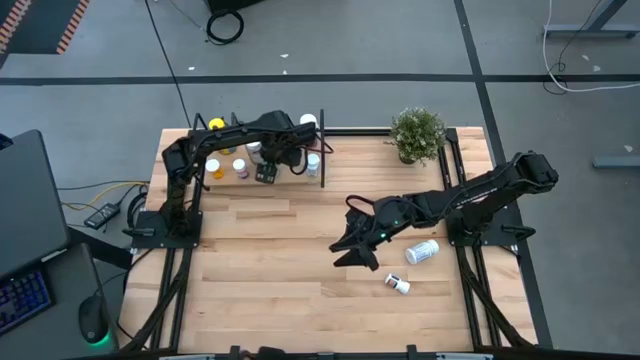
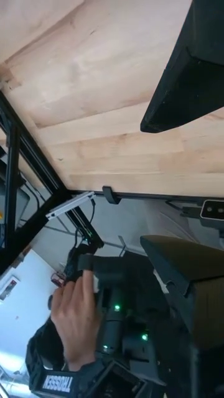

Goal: Pick and place medicine bottles onto shelf by color
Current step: Put the light green medicine bottle on the shelf

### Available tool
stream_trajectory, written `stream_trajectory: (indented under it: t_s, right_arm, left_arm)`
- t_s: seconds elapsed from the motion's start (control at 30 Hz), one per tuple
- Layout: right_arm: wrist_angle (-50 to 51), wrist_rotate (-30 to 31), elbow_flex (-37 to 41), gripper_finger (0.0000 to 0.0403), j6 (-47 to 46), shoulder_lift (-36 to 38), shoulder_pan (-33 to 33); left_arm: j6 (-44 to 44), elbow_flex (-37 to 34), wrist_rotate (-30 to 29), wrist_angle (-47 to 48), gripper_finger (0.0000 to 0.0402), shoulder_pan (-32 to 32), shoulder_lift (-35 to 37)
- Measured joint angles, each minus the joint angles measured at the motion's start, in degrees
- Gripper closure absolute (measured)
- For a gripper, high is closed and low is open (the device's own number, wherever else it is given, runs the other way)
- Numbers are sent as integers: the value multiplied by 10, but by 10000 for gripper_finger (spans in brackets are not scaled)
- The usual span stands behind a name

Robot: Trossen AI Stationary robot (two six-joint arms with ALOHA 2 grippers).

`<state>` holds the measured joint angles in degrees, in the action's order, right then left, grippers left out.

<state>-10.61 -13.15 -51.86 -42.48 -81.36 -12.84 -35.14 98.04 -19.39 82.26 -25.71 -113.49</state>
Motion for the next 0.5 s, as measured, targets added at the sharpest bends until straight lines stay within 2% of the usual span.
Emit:
stream_trajectory:
  t_s: [0.17, 0.37, 0.5]
  right_arm:
    - [0, 0, 0, 112, 0, 0, -7]
    - [2, 1, 0, 112, 1, 0, -8]
    - [40, 34, 0, 112, -30, 0, -6]
  left_arm:
    - [4, 0, -42, 22, 98, -1, 0]
    - [49, 20, -48, 44, 81, 0, 3]
    - [93, 60, -49, 79, 70, 14, 3]
